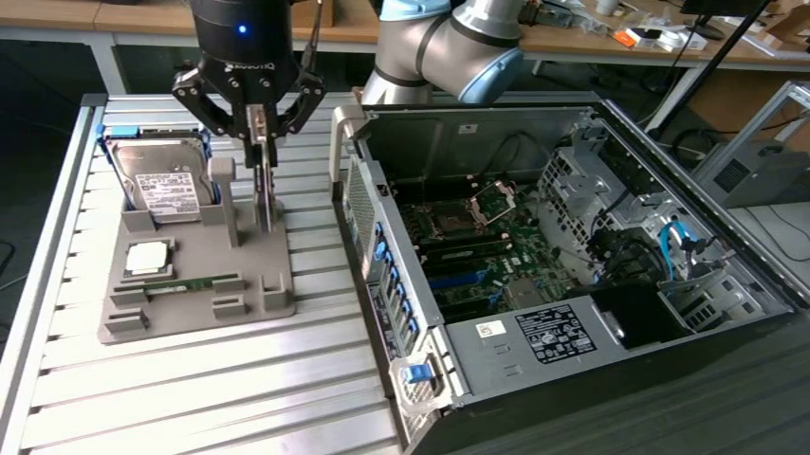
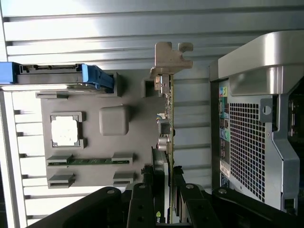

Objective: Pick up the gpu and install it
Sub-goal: 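Pick up the gpu and move the gpu toward the slot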

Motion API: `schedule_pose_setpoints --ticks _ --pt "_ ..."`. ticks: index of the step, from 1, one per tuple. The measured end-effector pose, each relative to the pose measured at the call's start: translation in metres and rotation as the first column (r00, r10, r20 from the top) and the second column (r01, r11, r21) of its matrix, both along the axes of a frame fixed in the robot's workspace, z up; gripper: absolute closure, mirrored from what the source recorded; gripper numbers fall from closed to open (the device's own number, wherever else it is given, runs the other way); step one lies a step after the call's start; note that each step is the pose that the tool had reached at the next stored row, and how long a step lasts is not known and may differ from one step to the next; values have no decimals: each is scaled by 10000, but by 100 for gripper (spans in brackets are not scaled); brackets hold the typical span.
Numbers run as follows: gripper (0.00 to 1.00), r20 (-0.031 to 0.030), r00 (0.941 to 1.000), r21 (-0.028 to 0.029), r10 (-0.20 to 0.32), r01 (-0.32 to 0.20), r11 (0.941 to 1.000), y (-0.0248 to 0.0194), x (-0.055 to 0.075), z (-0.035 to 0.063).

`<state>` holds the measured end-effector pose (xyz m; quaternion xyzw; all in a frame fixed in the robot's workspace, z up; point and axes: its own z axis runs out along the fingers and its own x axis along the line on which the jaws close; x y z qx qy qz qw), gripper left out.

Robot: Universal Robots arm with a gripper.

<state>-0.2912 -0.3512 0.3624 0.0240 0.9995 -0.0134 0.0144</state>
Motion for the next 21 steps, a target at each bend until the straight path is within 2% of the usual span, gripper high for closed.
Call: schedule_pose_setpoints --ticks 21 --pt "73 -1 10000 -1 0 0 10000 0 0 216"
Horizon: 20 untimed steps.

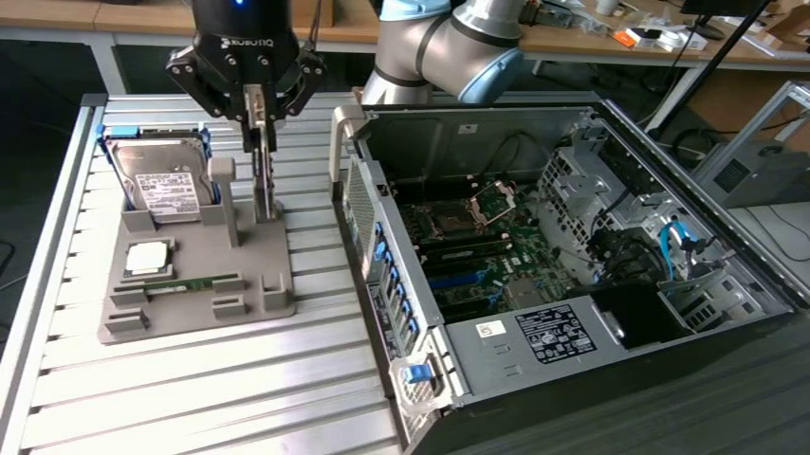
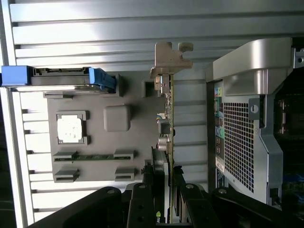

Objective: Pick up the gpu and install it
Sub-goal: 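Pick up the gpu and move the gpu toward the slot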

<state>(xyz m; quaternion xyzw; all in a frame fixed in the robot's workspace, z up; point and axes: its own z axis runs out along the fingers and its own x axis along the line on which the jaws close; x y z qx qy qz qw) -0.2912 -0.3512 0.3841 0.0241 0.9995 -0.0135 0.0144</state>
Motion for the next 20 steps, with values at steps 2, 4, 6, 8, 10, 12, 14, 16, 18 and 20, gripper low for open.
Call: schedule_pose_setpoints --ticks 2,4,6,8,10,12,14,16,18,20 --pt "73 1 10000 1 0 0 10000 0 0 26" --pt "73 1 10000 0 0 0 10000 0 0 59" --pt "73 1 10000 1 0 0 10000 0 0 85" --pt "73 1 10000 0 0 0 10000 0 0 101" --pt "73 0 10000 0 2 -2 10000 -2 0 112" --pt "73 0 10000 0 1 -1 10000 -12 0 116" --pt "73 0 10000 0 0 0 10000 -29 0 119" --pt "73 0 10000 0 0 0 10000 -48 0 122" --pt "73 1 10000 0 0 0 10000 -66 0 125" --pt "73 1 10000 1 0 0 10000 -100 0 129"
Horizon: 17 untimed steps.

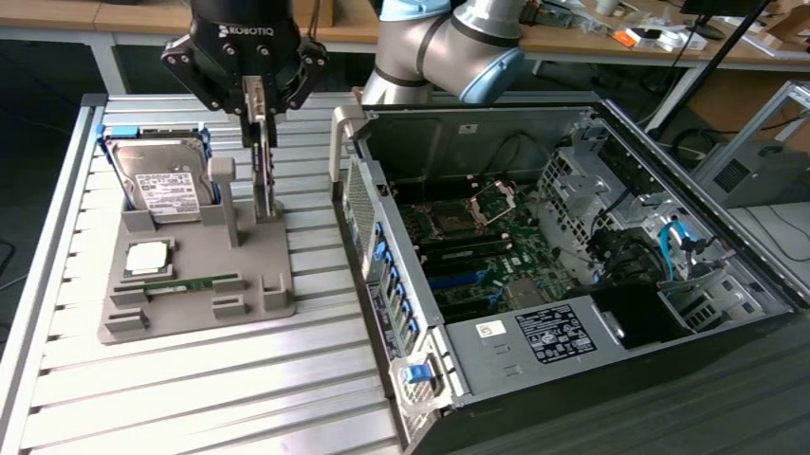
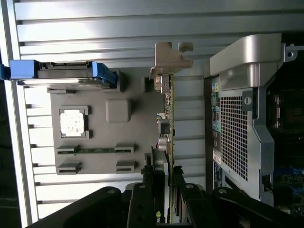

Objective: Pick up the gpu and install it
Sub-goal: 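Pick up the gpu and move the gpu toward the slot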

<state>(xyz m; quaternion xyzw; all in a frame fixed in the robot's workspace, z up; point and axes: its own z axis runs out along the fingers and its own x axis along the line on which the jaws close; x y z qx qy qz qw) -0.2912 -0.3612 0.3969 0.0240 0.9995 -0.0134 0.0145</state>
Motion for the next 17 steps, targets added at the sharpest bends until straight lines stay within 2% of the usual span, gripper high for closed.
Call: schedule_pose_setpoints --ticks 4,17 --pt "73 -1 10000 0 0 0 10000 -39 0 3" --pt "73 -2 10000 -1 0 0 10000 -118 9 8"
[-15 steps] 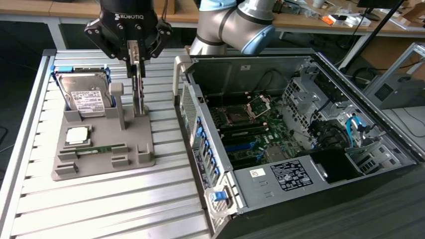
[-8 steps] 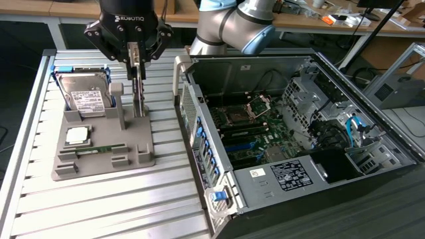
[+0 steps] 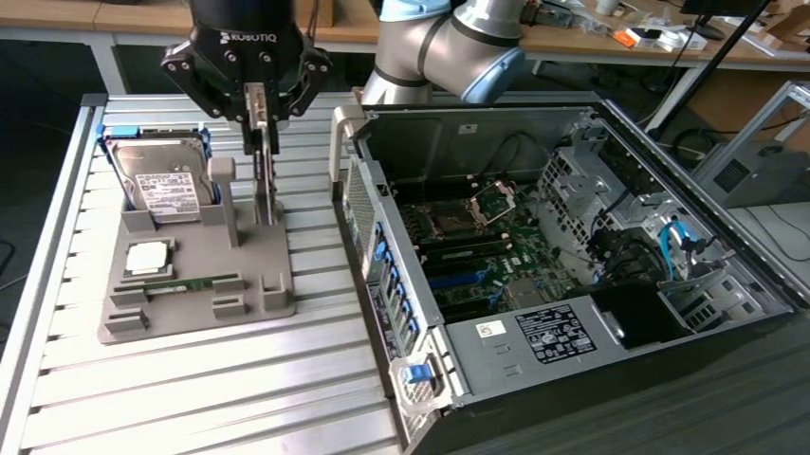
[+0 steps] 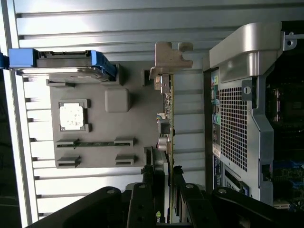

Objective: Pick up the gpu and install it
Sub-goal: 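Pick up the gpu and move the gpu toward the slot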

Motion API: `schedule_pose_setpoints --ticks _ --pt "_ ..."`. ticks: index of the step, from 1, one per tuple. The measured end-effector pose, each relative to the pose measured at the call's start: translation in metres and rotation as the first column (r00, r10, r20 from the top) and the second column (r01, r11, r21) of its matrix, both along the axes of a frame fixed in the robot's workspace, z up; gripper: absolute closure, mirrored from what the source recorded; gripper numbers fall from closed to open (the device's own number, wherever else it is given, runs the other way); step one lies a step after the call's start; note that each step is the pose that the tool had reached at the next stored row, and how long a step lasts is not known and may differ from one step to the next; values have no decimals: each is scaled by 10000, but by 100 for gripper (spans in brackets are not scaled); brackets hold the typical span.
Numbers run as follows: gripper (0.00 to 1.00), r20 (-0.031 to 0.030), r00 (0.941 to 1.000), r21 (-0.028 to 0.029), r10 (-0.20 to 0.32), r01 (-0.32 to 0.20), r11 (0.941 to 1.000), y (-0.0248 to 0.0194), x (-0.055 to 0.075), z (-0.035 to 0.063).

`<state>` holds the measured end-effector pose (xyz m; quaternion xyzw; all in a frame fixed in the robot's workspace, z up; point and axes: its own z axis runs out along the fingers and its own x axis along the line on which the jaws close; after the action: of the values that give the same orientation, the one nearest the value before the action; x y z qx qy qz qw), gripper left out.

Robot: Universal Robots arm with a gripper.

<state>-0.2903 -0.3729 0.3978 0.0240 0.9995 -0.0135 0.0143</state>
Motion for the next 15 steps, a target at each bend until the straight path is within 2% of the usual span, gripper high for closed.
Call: schedule_pose_setpoints --ticks 10,15 --pt "73 -1 10000 0 -1 1 10000 -32 8 13" --pt "73 2 10000 2 -1 1 10000 -46 9 50"
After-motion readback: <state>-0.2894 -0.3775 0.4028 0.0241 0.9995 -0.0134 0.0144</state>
